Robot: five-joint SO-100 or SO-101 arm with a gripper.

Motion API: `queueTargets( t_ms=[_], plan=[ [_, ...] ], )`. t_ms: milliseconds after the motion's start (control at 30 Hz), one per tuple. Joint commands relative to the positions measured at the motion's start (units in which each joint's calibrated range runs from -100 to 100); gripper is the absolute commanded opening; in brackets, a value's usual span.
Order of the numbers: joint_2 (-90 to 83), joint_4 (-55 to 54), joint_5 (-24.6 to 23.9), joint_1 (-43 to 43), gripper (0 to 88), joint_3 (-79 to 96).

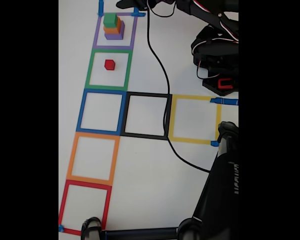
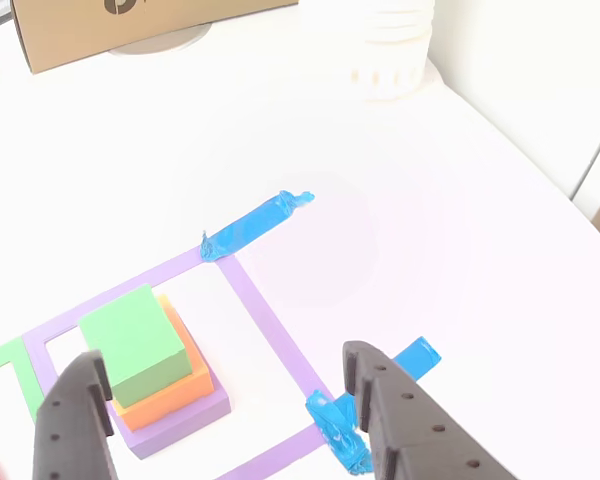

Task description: Tower of hanoi

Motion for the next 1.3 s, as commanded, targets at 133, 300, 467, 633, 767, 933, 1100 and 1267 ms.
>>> queueTargets(
  t_ms=[133, 300, 467, 633, 767, 933, 1100, 1267],
  plan=[
    [11.5, -28.6, 0.0, -3.2, 30.4, 6.7],
    [24.4, -47.8, 0.0, -3.8, 30.9, 8.7],
    [32.7, -57.8, 0.0, -4.6, 31.1, 8.6],
    [37.6, -64.1, 0.0, -6.3, 31.3, 8.8],
    [41.7, -68.9, 0.0, -7.9, 31.3, 8.7],
    [46.8, -73.7, 0.0, -8.2, 31.3, 8.7],
    [52.2, -79.0, 0.0, -8.2, 31.1, 8.5],
    [56.4, -82.7, 0.0, -9.1, 30.8, 7.9]
  ],
)
